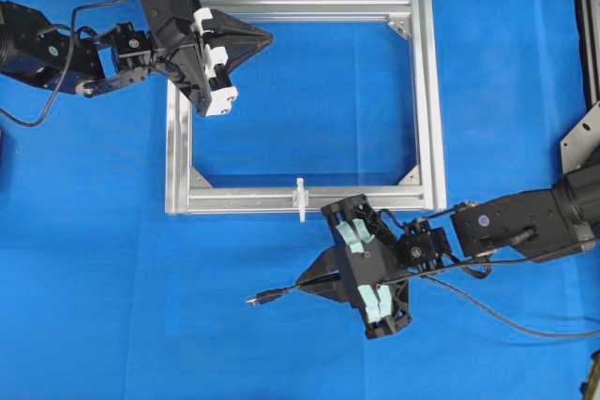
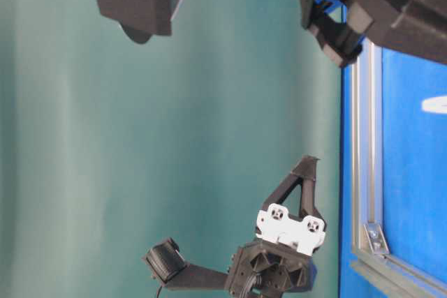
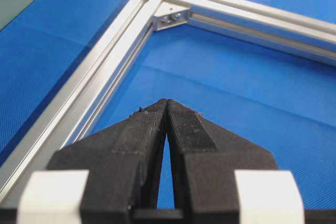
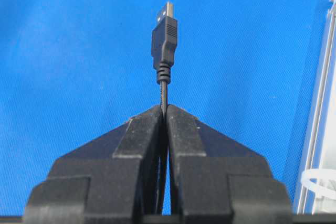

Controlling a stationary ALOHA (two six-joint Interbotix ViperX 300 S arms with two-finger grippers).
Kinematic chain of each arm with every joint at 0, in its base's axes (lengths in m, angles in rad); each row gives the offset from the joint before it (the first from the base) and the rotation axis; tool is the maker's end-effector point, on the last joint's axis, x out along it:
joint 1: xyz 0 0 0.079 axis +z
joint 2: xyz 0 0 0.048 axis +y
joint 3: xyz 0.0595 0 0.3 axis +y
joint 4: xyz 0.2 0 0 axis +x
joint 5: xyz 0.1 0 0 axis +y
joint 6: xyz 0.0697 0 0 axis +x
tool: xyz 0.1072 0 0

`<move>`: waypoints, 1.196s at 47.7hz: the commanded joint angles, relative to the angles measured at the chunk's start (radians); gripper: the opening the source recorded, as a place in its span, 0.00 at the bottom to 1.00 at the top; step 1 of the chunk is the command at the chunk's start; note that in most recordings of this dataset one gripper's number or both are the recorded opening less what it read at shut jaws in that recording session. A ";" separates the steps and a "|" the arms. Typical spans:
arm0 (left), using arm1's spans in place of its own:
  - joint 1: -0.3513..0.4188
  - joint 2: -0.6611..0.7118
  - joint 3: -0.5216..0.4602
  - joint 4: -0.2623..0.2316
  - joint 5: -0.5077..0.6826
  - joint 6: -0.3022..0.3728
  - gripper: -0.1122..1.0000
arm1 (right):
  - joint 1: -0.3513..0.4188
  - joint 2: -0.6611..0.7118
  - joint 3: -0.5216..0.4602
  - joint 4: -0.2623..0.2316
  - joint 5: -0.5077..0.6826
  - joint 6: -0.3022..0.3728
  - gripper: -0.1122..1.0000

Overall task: Insert the wire through the string loop located in the center.
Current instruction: 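Close the right gripper on the cable just behind the USB plug, then lift the cable and carry it up to the white zip-tie loop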

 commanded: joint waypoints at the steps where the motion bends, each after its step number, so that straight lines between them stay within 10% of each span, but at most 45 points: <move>1: 0.003 -0.029 -0.006 0.003 -0.005 0.002 0.10 | 0.000 -0.029 -0.018 -0.002 -0.006 0.000 0.08; 57: 0.003 -0.029 -0.006 0.003 -0.005 0.002 0.10 | 0.002 -0.123 0.110 0.005 -0.008 0.006 0.08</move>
